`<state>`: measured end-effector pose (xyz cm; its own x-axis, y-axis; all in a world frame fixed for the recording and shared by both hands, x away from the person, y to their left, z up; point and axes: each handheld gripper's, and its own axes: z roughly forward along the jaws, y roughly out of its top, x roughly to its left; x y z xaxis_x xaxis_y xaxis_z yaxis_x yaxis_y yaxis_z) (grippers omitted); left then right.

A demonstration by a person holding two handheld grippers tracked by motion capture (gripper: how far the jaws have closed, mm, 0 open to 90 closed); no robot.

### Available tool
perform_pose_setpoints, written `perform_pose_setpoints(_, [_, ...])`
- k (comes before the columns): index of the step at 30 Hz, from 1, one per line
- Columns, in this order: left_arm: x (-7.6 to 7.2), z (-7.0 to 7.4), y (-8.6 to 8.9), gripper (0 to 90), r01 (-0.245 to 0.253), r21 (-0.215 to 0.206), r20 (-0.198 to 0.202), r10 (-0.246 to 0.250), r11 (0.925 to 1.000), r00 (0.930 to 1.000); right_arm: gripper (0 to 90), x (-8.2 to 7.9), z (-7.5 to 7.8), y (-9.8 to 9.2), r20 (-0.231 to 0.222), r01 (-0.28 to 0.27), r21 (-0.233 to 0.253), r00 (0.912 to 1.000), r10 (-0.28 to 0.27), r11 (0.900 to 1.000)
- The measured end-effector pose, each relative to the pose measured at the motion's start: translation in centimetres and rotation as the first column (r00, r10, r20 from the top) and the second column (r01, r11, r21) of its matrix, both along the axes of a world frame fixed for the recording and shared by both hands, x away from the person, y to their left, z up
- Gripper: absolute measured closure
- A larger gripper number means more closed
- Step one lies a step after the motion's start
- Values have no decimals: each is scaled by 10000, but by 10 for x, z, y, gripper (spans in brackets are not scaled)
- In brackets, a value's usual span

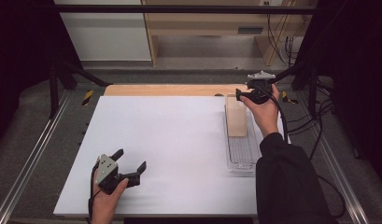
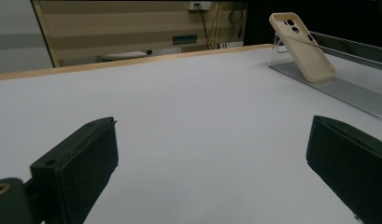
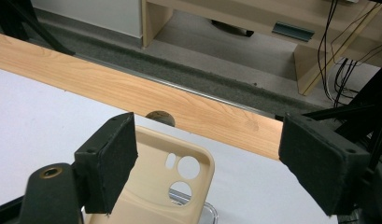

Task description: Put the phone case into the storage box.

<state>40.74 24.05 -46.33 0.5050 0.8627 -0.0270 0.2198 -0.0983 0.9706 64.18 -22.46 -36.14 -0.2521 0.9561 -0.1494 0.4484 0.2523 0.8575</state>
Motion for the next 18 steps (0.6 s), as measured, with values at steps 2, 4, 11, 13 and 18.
perform_pose_setpoints(2, [0,0,0,20,4,5,7,-4,10000,10000,181,-1,0,1,-31,-9,-21,10000,9,10000])
perform_pose_setpoints(4, [0,0,0,20,17,20,20,-17,10000,10000,174,-1,1,1,-40,-40,-30,10000,40,10000])
perform_pose_setpoints(11, [0,0,0,20,17,58,3,-17,10000,10000,148,-3,3,0,-122,-45,9,9999,45,10000])
perform_pose_setpoints(13, [0,0,0,20,26,67,16,-26,10000,10000,131,-3,4,0,-195,21,80,9998,-20,10000])
perform_pose_setpoints(18, [0,0,-1,20,27,110,22,-27,9999,10000,112,-4,6,-1,-224,56,84,9997,-54,9999])
